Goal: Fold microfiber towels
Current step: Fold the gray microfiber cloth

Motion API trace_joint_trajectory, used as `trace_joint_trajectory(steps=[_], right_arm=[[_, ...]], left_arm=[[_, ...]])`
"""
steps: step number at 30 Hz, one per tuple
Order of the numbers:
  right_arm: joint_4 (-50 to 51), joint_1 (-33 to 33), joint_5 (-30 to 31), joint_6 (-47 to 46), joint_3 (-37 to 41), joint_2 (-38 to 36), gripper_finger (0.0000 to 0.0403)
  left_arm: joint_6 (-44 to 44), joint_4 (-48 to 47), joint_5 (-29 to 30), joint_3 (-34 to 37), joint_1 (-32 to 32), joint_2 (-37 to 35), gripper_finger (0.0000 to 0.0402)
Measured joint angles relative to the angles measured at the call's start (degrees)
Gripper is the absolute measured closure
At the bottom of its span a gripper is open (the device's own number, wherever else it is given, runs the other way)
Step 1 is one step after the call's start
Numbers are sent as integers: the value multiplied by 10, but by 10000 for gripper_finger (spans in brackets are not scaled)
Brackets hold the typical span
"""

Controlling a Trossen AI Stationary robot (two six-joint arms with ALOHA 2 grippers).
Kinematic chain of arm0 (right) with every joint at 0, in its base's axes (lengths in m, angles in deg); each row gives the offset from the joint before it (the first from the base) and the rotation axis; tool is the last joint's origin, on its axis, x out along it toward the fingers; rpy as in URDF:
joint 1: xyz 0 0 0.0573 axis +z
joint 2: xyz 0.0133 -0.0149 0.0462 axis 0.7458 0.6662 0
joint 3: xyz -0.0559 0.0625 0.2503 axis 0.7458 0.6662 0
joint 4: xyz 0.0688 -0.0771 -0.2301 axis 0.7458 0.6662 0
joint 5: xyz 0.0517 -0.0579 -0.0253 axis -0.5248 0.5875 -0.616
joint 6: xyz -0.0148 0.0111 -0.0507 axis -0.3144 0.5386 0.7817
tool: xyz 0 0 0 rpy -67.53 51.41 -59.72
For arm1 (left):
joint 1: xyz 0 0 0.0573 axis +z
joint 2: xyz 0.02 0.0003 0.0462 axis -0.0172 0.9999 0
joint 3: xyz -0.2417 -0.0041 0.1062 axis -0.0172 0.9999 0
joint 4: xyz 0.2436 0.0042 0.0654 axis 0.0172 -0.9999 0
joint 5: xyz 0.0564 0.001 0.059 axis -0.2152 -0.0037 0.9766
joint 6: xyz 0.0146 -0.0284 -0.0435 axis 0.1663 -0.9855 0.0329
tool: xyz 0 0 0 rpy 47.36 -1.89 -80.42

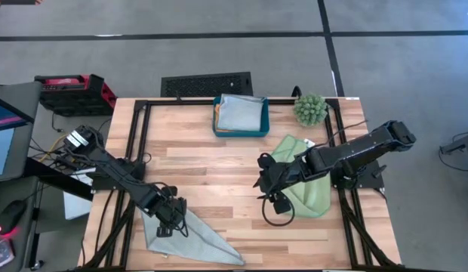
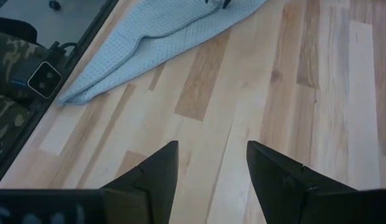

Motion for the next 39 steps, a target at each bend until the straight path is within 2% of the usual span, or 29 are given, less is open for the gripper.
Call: trace_joint_trajectory(steps=[7,19,26,32,39], right_arm=[[0,0,0,0,0,0,191],[4,0,0,0,0,0,191],[5,0,0,0,0,0,191],[-6,0,0,9,0,0,191],[-68,-1,0,23,0,0,191]], left_arm=[[1,-7,1,0,0,0,275],[6,-7,-3,0,0,0,393],[6,-10,-4,-4,0,0,400],[12,-22,3,-41,2,-27,401],[17,-118,75,-119,14,-84,401]])
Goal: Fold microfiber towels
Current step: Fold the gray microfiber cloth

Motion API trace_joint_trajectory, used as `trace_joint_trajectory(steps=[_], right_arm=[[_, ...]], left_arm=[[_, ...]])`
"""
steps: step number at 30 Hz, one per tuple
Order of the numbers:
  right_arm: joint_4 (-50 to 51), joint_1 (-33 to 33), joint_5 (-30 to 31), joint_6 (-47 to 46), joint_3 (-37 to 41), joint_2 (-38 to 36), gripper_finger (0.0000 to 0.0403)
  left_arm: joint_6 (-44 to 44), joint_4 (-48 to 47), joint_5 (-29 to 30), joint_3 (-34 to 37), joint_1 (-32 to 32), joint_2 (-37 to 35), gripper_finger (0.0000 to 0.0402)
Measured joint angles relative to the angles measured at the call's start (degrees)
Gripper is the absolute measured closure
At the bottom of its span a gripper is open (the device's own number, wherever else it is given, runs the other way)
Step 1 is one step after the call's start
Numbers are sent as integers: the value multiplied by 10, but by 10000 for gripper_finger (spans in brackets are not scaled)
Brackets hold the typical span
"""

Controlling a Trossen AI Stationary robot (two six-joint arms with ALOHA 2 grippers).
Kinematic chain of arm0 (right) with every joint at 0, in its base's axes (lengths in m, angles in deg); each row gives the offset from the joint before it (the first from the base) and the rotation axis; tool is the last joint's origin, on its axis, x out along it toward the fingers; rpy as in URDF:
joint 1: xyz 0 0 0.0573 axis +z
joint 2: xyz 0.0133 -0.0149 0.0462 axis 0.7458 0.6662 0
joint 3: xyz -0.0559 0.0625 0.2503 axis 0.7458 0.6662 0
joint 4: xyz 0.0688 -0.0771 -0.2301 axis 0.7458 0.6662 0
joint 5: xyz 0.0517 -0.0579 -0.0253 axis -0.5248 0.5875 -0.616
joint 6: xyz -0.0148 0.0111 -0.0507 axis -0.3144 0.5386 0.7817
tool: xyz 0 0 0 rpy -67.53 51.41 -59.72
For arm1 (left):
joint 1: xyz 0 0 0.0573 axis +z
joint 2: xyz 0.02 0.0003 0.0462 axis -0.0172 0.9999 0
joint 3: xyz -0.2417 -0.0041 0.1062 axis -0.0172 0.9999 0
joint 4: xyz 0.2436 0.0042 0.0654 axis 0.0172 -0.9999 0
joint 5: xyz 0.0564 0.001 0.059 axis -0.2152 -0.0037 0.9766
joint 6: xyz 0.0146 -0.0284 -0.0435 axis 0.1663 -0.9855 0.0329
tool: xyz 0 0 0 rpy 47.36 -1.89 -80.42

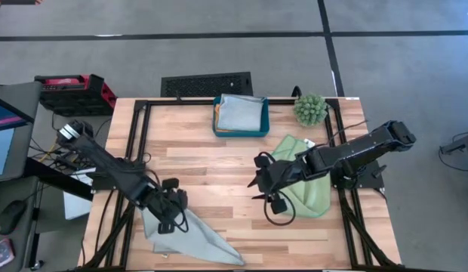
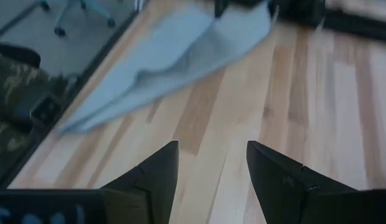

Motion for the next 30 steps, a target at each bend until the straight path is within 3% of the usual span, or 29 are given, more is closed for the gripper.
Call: trace_joint_trajectory(steps=[10,16,23,30], right_arm=[[-278,-11,1,42,-2,112,191],[-385,-21,18,48,-47,197,191],[-399,-40,31,59,-122,277,191],[-363,-50,29,58,-153,300,191]], left_arm=[[38,-112,153,-143,6,-27,401],[57,-126,200,-192,6,-27,401],[71,-127,223,-199,8,-27,401],[71,-136,234,-199,8,-27,401]])
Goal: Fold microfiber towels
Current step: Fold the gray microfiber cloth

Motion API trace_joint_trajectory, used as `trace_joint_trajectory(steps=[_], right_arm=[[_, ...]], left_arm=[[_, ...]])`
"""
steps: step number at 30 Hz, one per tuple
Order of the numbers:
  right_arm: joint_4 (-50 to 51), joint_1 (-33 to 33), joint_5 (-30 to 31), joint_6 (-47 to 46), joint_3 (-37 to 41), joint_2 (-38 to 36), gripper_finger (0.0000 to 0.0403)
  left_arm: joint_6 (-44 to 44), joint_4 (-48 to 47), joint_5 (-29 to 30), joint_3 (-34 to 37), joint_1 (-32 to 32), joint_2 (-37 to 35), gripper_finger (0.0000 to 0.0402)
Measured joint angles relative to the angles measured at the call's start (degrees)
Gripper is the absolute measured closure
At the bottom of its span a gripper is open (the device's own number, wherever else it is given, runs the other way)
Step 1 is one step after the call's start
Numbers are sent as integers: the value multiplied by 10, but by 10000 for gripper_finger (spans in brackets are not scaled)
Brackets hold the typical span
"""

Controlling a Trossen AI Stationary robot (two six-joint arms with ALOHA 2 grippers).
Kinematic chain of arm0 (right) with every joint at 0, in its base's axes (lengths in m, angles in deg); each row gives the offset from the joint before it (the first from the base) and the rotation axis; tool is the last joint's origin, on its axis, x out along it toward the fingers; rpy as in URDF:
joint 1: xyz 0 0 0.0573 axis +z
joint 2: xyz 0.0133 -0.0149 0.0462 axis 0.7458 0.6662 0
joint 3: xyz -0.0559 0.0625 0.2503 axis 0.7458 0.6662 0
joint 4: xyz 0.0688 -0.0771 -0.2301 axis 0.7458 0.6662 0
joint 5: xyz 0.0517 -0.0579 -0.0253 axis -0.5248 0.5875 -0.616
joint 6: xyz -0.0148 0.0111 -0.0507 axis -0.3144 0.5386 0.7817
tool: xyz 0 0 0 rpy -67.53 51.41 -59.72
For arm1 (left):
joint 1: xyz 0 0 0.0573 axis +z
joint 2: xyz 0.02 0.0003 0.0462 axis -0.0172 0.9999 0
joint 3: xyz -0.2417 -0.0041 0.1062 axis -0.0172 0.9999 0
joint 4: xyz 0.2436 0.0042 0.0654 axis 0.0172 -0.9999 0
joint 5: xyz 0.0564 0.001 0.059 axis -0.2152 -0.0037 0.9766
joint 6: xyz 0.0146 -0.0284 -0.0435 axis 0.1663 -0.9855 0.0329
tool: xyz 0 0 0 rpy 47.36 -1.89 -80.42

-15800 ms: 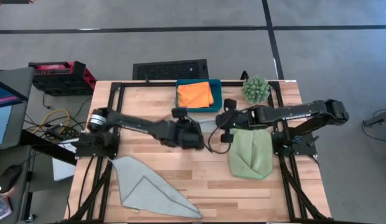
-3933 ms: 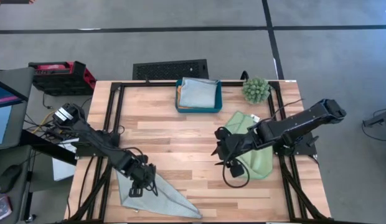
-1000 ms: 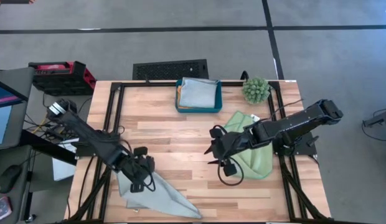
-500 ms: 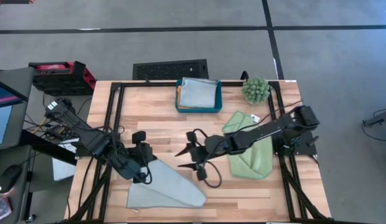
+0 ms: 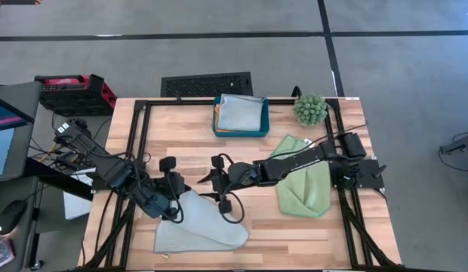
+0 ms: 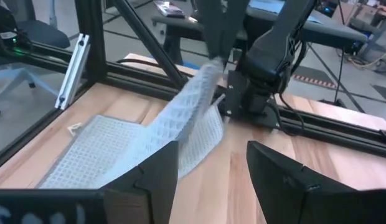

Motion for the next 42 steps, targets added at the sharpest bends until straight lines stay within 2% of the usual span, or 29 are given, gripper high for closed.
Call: trace_joint_trajectory(steps=[5,9,26,34,42], right_arm=[[13,1,-3,-1,-1,-2,191],[13,0,-30,-24,-1,-6,191],[51,-5,-31,-32,-1,-1,191],[169,-4,-32,-50,0,1,191],[228,4,-52,-63,-1,2,191]], left_arm=[[-1,-27,7,0,2,0,401],[0,-31,9,-2,10,0,401],[23,-42,40,-23,15,0,401],[25,-41,68,-23,16,0,401],[46,-42,91,-38,21,0,401]])
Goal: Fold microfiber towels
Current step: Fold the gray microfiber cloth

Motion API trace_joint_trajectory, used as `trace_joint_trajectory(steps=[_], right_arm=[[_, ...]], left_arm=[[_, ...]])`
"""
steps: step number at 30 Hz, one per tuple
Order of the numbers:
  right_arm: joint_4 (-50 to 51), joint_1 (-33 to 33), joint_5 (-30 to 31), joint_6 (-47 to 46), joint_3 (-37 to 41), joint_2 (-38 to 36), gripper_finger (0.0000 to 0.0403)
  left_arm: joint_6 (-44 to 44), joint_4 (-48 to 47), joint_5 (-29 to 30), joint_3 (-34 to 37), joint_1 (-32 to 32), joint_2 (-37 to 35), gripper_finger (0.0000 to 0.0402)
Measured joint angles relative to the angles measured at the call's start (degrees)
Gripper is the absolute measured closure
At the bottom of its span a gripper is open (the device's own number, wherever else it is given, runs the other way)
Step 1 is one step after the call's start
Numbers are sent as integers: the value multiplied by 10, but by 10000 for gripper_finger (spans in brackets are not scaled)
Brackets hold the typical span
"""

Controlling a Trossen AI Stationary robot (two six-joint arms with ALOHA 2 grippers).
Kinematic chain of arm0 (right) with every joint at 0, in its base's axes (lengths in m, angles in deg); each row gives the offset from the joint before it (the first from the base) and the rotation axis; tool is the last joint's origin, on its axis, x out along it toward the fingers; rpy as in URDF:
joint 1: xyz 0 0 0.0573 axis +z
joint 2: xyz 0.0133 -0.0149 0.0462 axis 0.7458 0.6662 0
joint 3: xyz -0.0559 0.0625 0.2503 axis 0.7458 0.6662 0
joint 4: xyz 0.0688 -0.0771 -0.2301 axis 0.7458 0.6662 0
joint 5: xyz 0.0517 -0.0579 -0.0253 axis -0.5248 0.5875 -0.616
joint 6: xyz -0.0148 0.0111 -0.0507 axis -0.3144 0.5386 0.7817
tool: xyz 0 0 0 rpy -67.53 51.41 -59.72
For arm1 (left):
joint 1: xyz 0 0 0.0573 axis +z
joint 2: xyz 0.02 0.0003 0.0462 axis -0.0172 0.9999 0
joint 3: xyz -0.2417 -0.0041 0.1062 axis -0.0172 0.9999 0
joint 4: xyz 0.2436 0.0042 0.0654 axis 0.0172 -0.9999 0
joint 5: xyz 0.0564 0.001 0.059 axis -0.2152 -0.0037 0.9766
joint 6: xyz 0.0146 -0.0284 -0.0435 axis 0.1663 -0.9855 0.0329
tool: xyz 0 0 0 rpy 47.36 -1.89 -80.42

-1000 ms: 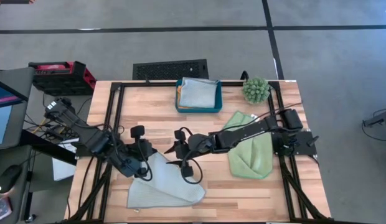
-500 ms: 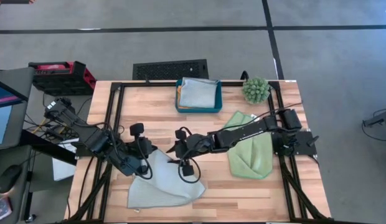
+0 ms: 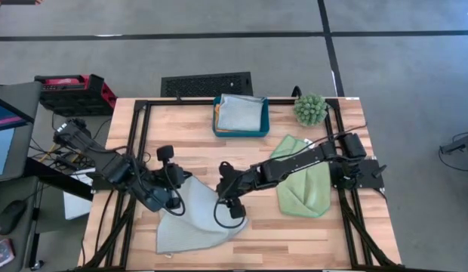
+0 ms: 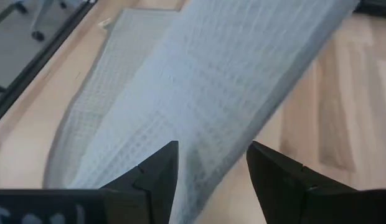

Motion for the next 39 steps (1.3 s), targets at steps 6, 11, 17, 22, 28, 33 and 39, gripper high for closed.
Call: trace_joint_trajectory(steps=[6,11,17,22,28,33,39], right_arm=[[32,3,-8,-4,0,0,191],[81,5,-9,-25,0,0,191],[133,19,-10,-28,0,0,191],[159,27,-10,-28,0,0,193],[168,28,-56,-28,0,0,220],[168,29,-55,-22,0,0,282],[171,30,-49,6,0,0,387]], left_arm=[[35,-3,6,-45,0,0,401],[48,-46,7,-83,0,0,401],[34,-101,33,-110,0,0,401],[33,-125,36,-119,0,0,401],[31,-125,37,-120,0,0,401],[30,-127,37,-120,0,0,401],[18,-133,32,-120,0,0,401]])
